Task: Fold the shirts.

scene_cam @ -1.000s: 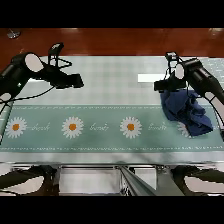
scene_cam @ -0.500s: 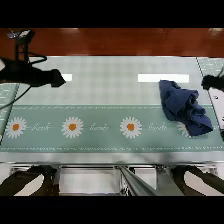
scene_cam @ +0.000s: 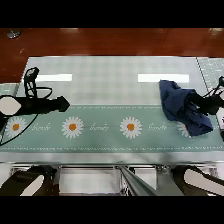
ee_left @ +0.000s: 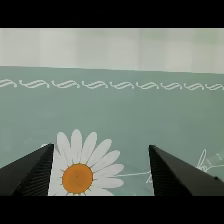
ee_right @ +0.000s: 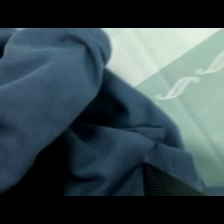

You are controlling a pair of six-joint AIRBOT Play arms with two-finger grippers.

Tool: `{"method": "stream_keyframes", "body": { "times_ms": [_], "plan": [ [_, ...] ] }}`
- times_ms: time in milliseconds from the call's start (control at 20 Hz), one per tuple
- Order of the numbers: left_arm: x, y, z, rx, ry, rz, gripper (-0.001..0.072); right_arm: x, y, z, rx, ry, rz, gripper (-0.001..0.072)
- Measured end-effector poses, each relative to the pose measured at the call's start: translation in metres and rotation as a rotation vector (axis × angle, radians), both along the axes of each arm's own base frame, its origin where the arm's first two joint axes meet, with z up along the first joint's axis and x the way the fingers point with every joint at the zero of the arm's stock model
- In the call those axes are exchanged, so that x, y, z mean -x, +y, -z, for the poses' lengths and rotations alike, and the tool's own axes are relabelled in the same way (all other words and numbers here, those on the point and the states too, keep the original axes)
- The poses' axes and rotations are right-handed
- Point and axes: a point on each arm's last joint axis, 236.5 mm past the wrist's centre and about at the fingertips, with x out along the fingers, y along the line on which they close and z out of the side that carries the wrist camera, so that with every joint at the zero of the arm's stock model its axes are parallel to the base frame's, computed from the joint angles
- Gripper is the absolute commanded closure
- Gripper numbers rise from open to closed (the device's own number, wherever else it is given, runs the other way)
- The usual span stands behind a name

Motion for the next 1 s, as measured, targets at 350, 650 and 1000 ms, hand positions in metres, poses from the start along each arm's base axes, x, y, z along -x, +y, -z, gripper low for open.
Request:
{"method": "stream_keyframes", "body": {
  "times_ms": [350, 650, 1000],
  "plan": [
    [-0.030, 0.003, -0.011, 0.027, -0.055, -0.019, 0.0006, -0.026, 0.043, -0.059, -0.134, -0.123, -0.188, 0.0686],
    [-0.041, 0.016, -0.109, 0.033, -0.194, 0.010, 0.0007, -0.049, 0.056, -0.334, 0.084, -0.735, -0.279, 0.0685],
    [0.014, -0.036, -0.128, 0.092, -0.272, 0.169, 0.0006, 0.027, 0.124, -0.521, 0.148, -1.154, -0.430, 0.0686]
  ]
}}
